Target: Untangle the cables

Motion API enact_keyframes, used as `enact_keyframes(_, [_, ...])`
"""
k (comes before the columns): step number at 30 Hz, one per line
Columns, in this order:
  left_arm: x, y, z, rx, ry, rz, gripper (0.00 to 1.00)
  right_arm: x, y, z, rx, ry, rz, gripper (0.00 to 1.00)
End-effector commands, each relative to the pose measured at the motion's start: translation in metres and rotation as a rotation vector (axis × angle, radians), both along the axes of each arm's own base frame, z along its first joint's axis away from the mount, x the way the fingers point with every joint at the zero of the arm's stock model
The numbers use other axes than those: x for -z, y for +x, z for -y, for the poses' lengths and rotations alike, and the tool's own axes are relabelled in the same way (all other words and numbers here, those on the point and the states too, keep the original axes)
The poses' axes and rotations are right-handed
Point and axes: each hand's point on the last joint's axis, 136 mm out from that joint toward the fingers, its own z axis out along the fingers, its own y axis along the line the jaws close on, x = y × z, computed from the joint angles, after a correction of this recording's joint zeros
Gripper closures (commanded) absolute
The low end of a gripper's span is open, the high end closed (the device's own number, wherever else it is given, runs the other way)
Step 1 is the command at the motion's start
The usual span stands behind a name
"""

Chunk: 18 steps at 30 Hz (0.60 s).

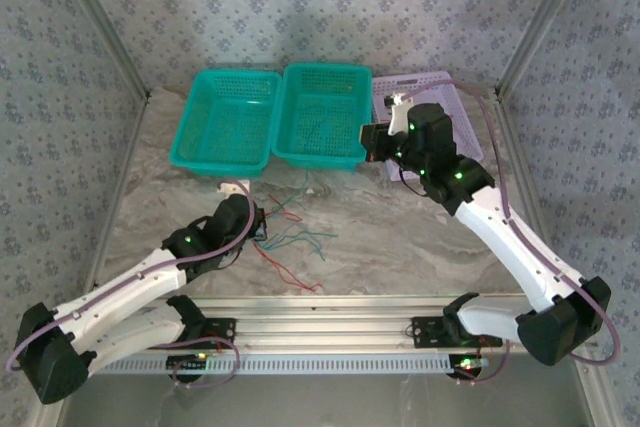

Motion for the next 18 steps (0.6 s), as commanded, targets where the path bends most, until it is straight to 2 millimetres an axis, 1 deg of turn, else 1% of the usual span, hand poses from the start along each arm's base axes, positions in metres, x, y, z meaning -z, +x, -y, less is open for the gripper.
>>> enact_keyframes(1, [-0.007, 0.004, 0.000, -0.012, -0.022, 0.026, 1.00, -0.011, 0.000, -0.005, -0.023, -0.005, 0.022, 1.00])
enact_keyframes(14, [-0.005, 0.004, 0.000, -0.013, -0.023, 0.022, 1.00, -0.015, 0.010, -0.011, -0.030, -0.003, 0.027, 1.00])
enact_keyframes(18, [-0.005, 0.004, 0.001, -0.011, -0.027, 0.023, 1.00, -0.017, 0.016, -0.013, -0.028, -0.005, 0.032, 1.00])
